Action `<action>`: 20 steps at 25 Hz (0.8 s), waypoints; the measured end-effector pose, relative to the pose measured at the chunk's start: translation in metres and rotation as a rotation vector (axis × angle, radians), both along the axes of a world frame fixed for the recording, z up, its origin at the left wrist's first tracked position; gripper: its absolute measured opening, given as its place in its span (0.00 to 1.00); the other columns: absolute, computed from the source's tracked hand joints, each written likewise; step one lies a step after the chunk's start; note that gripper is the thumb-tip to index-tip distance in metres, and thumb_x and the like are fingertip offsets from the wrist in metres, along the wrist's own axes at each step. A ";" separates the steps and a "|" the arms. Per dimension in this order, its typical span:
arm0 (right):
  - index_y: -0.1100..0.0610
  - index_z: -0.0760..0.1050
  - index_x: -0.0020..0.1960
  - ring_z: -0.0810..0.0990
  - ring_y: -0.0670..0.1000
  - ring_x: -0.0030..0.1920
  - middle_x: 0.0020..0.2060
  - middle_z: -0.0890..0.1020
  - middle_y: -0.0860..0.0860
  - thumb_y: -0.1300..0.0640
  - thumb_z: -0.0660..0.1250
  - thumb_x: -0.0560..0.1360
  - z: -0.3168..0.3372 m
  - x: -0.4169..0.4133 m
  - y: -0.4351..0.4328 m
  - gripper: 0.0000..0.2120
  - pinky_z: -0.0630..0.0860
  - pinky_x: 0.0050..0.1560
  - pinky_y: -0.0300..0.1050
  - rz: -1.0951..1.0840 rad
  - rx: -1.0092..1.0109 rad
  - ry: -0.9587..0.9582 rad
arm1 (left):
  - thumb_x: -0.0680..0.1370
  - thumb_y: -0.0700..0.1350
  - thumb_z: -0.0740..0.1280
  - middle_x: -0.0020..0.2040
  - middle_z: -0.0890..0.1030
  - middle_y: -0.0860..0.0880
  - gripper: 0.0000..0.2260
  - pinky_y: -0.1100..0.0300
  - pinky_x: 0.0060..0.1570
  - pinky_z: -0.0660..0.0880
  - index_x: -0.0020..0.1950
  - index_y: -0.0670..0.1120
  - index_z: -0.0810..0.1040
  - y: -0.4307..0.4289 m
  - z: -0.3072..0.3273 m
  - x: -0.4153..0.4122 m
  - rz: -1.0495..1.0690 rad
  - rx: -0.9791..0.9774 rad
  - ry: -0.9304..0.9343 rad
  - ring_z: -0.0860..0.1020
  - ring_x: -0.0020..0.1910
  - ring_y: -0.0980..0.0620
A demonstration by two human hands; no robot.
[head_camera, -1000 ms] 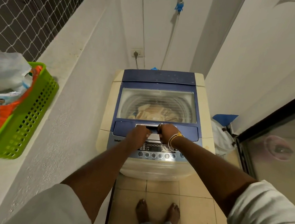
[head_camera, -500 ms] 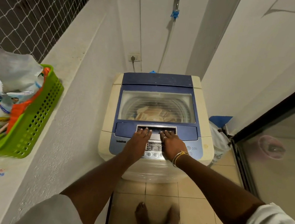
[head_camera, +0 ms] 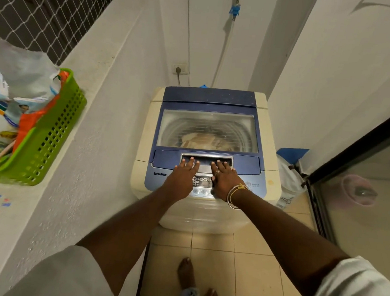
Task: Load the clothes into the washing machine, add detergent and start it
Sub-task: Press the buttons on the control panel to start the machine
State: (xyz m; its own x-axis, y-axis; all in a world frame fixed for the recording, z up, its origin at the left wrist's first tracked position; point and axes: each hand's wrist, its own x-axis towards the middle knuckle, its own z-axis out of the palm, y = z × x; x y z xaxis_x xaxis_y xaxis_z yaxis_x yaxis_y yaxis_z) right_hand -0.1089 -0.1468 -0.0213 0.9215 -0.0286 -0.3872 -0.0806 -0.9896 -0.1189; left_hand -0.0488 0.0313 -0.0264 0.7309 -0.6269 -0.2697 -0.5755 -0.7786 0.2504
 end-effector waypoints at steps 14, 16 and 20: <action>0.53 0.44 0.80 0.45 0.58 0.79 0.80 0.46 0.53 0.49 0.53 0.82 -0.004 -0.010 -0.002 0.31 0.53 0.74 0.64 -0.052 0.056 0.034 | 0.80 0.37 0.61 0.81 0.38 0.48 0.37 0.42 0.72 0.61 0.81 0.53 0.43 0.003 0.003 -0.014 0.082 0.115 0.194 0.40 0.79 0.37; 0.52 0.44 0.80 0.45 0.58 0.79 0.80 0.47 0.52 0.48 0.56 0.81 0.002 -0.008 0.000 0.33 0.53 0.74 0.66 -0.082 0.081 0.065 | 0.80 0.38 0.61 0.81 0.40 0.47 0.35 0.42 0.74 0.58 0.81 0.52 0.46 0.005 0.005 -0.015 0.081 0.088 0.191 0.41 0.79 0.37; 0.54 0.45 0.80 0.49 0.56 0.79 0.80 0.51 0.53 0.47 0.52 0.83 0.017 -0.027 0.014 0.30 0.53 0.75 0.63 -0.152 0.165 -0.074 | 0.82 0.43 0.58 0.81 0.49 0.45 0.27 0.39 0.73 0.60 0.80 0.49 0.56 0.024 0.003 -0.024 0.074 0.014 0.132 0.54 0.78 0.37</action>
State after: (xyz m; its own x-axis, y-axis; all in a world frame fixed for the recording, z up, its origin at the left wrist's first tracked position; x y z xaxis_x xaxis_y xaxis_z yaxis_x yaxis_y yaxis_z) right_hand -0.1355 -0.1325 -0.0046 0.9375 -0.1111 -0.3297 -0.2123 -0.9334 -0.2893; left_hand -0.0731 0.0552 -0.0233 0.7322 -0.5685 -0.3751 -0.4795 -0.8214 0.3088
